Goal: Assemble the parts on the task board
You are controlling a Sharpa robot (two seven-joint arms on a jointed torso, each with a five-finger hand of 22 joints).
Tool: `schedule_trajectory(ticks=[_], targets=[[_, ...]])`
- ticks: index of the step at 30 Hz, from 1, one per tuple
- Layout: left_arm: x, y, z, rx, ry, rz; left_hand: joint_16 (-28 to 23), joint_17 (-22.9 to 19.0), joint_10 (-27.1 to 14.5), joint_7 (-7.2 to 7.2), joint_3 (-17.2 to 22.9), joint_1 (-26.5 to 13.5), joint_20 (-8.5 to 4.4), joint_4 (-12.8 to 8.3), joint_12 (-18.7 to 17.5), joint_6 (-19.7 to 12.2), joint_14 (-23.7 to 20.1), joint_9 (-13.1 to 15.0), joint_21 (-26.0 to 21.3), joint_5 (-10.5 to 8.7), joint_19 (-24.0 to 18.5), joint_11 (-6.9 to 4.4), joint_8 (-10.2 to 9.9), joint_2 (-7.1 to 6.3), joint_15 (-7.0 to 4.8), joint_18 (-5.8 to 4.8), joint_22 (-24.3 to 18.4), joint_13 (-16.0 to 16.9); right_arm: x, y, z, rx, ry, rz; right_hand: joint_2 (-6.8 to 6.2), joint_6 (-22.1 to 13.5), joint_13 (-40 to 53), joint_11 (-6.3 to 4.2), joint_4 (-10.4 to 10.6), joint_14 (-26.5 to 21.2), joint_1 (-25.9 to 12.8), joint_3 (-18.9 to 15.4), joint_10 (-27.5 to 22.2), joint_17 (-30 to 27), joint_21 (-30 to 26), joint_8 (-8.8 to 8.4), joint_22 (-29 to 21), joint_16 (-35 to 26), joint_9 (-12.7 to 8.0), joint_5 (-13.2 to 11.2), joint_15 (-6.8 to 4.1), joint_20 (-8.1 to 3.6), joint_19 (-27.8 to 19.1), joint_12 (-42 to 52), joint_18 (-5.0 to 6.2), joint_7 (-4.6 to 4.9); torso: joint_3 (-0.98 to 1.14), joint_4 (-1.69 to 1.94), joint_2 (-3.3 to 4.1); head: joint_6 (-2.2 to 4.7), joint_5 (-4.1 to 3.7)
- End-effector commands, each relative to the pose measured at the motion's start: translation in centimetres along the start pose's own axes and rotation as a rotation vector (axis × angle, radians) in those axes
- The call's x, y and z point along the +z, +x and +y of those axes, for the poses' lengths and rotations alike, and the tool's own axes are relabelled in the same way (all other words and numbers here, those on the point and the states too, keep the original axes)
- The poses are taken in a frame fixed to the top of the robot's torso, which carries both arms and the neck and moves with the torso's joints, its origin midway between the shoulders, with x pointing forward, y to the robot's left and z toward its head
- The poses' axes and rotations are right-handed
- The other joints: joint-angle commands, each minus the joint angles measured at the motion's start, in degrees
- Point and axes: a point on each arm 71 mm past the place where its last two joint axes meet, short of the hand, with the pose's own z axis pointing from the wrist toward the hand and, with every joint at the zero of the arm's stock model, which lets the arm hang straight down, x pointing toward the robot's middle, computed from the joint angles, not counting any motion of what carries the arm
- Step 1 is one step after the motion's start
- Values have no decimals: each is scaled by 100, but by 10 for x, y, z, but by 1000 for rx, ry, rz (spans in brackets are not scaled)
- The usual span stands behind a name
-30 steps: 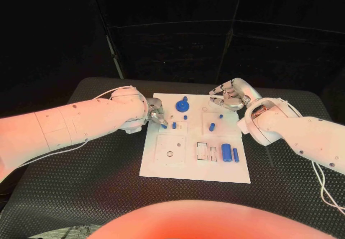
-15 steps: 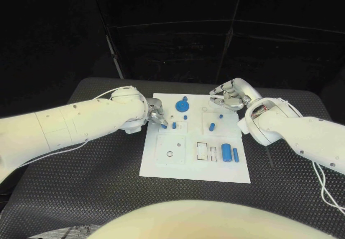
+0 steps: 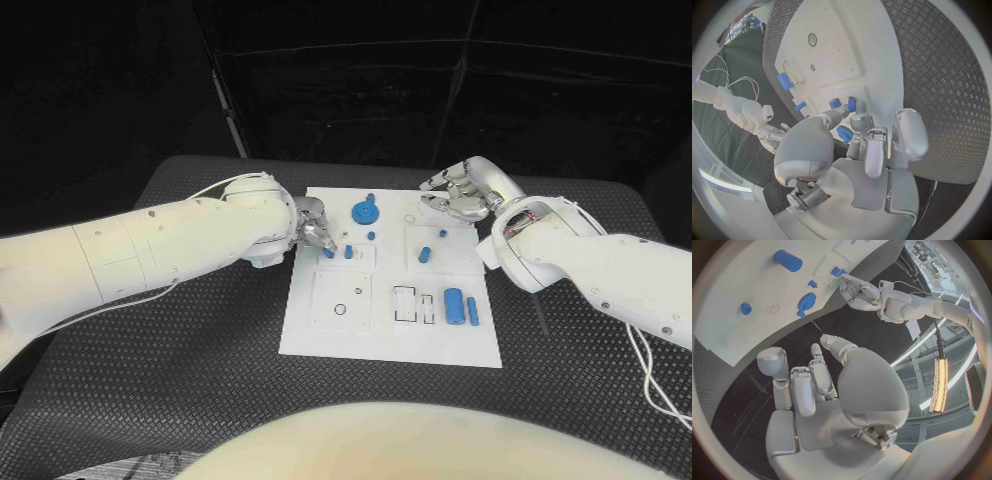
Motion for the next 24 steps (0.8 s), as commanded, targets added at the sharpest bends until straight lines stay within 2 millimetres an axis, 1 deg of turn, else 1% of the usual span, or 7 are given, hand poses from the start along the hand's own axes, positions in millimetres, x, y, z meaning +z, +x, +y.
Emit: schedule_trajectory(ticks=[1, 11, 18, 24], targets=[[1, 6, 1, 15, -7, 32, 36, 1509, 31, -47, -18, -64, -33, 49, 18, 35, 615, -6, 39, -3, 145, -13, 23, 9, -37, -53, 996, 13, 0, 0, 2, 2, -10, 2, 17, -44, 8, -4, -8, 461, 48, -30, -4, 912, -16, 40, 6, -28, -2, 35, 0, 3, -37, 13, 50, 9, -2, 3, -2, -1, -3], [3, 6, -2, 18, -6, 35, 36, 1509, 50, -59, -95, -163, -42, 95, 44, 56, 615, -17, 72, -10, 153, -23, 41, -27, -46, -59, 1003, 48, 0, 0, 2, 2, -10, 1, 17, -44, 8, -4, -8, 461, 48, -30, -4, 912, -16, 40, 6, -28, -2, 35, 0, 3, -37, 13, 50, 9, -1, 2, 1, -1, -15], [5, 7, -4, 25, -5, 46, 36, 1509, 127, -81, -294, -312, -54, 181, 134, 117, 615, -37, 188, -18, 180, -40, 72, -85, -58, -78, 1029, 176, 0, 0, 3, 2, -11, 1, 17, -44, 8, -4, -8, 461, 48, -30, -4, 912, -16, 40, 6, -28, -2, 35, 0, 3, -37, 13, 50, 9, 5, -1, -3, -1, -21], [6, 7, -4, 30, -8, 53, 36, 1509, 167, -93, -414, -369, -63, 232, 181, 155, 615, -53, 245, -21, 194, -51, 85, -87, -67, -87, 1041, 243, -1, -1, 3, 3, -11, 1, 17, -44, 8, -4, -8, 461, 48, -30, -4, 912, -16, 40, 6, -28, -2, 35, 0, 3, -37, 13, 50, 9, 0, 2, -1, -1, -29]])
